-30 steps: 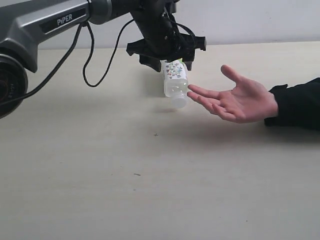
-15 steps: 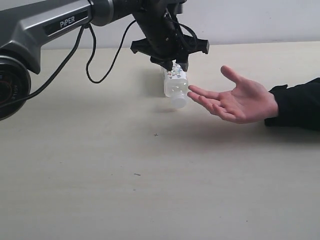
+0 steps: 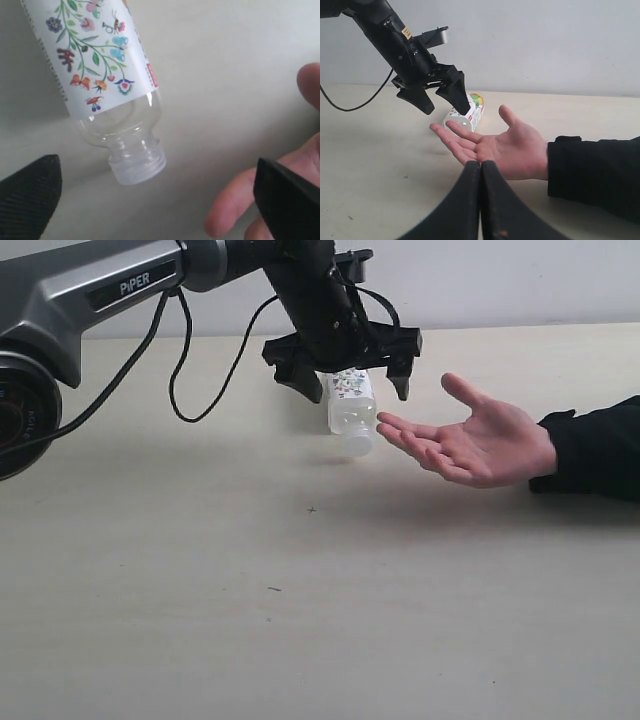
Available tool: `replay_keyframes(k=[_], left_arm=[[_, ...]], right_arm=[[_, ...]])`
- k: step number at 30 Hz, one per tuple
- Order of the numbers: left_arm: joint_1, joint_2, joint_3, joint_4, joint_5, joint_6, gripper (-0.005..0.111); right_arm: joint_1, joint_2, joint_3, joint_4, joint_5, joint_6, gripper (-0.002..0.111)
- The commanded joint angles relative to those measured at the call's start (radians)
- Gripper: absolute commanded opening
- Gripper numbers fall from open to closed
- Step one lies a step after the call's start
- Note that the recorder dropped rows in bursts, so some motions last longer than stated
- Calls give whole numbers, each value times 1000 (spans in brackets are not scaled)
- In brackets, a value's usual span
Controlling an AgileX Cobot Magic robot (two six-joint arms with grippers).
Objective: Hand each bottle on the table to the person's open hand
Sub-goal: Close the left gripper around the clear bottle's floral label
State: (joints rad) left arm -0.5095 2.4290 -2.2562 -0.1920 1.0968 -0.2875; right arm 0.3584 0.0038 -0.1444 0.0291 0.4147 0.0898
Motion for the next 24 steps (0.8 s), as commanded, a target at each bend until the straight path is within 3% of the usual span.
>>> replay_keyframes(k=[1,14,24], left_arm=[[-3,-2,-7,-6,-20,-24,105],[-3,34,-26,129,-53,-189,105],[-3,75,-37,144,-135,-186,102]], right_arm=[[-4,-4,7,2,-6,-6,0],[-4,-4,7,2,8,-6,0],[-4,-4,7,2,8,-6,0]])
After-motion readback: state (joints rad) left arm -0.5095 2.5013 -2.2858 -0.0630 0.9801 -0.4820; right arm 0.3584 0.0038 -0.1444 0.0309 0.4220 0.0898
